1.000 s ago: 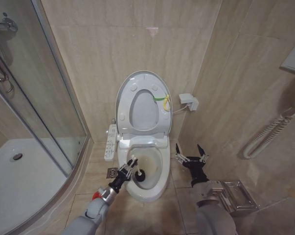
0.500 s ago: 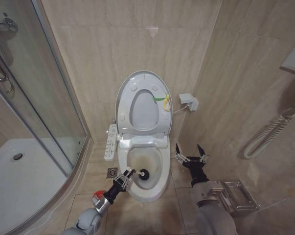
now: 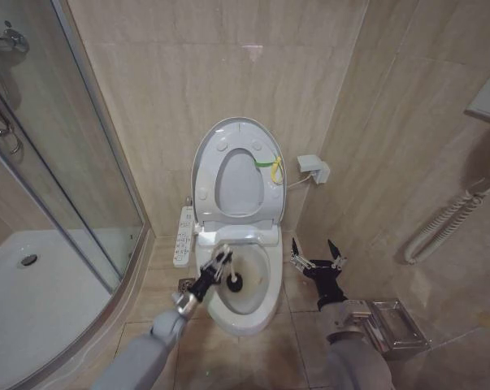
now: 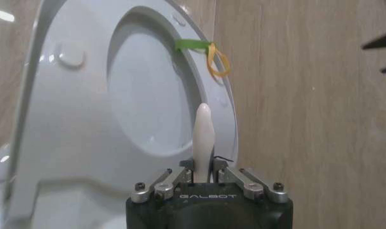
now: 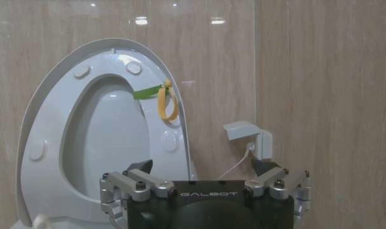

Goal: Open the toilet lid, clean the toilet bowl with a toilet brush, close the toilet lid, and flush.

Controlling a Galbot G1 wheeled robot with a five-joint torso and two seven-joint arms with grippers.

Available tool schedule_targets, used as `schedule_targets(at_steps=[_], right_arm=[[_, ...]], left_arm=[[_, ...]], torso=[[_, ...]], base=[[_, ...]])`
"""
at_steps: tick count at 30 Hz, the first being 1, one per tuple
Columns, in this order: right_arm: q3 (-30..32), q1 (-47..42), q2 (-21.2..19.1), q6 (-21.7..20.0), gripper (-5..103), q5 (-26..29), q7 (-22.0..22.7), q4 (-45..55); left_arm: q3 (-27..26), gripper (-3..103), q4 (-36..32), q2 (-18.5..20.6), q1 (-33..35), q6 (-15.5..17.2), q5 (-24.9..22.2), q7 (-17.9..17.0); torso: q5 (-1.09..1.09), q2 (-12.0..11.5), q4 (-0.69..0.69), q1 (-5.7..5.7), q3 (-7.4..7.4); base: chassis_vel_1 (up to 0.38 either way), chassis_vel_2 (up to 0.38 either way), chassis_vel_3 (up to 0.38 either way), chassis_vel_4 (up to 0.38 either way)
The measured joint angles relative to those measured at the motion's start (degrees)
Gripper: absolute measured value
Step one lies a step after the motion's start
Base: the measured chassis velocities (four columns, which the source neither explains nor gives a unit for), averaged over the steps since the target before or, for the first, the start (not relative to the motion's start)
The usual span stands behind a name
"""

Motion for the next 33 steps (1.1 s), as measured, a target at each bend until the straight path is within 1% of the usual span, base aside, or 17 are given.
schedule_targets(at_steps=[3, 7, 18, 24, 28, 29, 32, 33], right_arm=[[0.0, 0.0, 0.0, 0.0, 100, 0.0, 0.0, 0.0], [0.0, 0.0, 0.0, 0.0, 100, 0.0, 0.0, 0.0], [0.0, 0.0, 0.0, 0.0, 100, 0.0, 0.0, 0.0], [0.0, 0.0, 0.0, 0.0, 100, 0.0, 0.0, 0.0], [0.0, 0.0, 0.0, 0.0, 100, 0.0, 0.0, 0.0], [0.0, 0.0, 0.0, 0.0, 100, 0.0, 0.0, 0.0], [0.0, 0.0, 0.0, 0.0, 100, 0.0, 0.0, 0.0], [0.0, 0.0, 0.0, 0.0, 100, 0.0, 0.0, 0.0]], left_arm=[[1.1, 19, 0.7, -1.3, -3.0, 0.5, -1.3, -0.4], [2.7, 19, 1.0, -2.2, -4.5, 0.9, -2.0, -1.0], [8.5, 19, 3.6, -4.2, -4.8, 1.0, -2.7, -1.0], [9.4, 19, 6.1, -4.4, -6.3, 1.0, -3.9, -0.4], [9.5, 19, 9.6, -4.9, -7.5, 0.7, -4.4, 0.8], [9.5, 19, 9.6, -4.9, -7.5, 0.7, -4.4, 0.8], [9.2, 19, 13.2, -6.0, -8.0, 0.4, -4.3, 1.7], [9.2, 19, 13.2, -6.0, -8.0, 0.4, -4.3, 1.7]], torso=[[0.00, 0.0, 0.00, 0.00, 0.00], [0.01, 0.0, 0.00, 0.00, 0.00], [0.00, 0.0, 0.01, 0.00, -0.01], [0.00, 0.0, 0.01, -0.01, -0.01], [0.00, 0.0, 0.01, -0.01, -0.01], [0.00, 0.0, 0.01, -0.01, -0.01], [0.00, 0.0, 0.01, -0.01, 0.00], [0.00, 0.0, 0.01, -0.01, 0.00]], base=[[0.000, 0.000, 0.000, 0.000], [0.000, 0.000, 0.000, 0.000], [0.000, 0.000, 0.000, 0.000], [0.000, 0.000, 0.000, 0.000], [0.000, 0.000, 0.000, 0.000], [0.000, 0.000, 0.000, 0.000], [0.000, 0.000, 0.000, 0.000], [0.000, 0.000, 0.000, 0.000]])
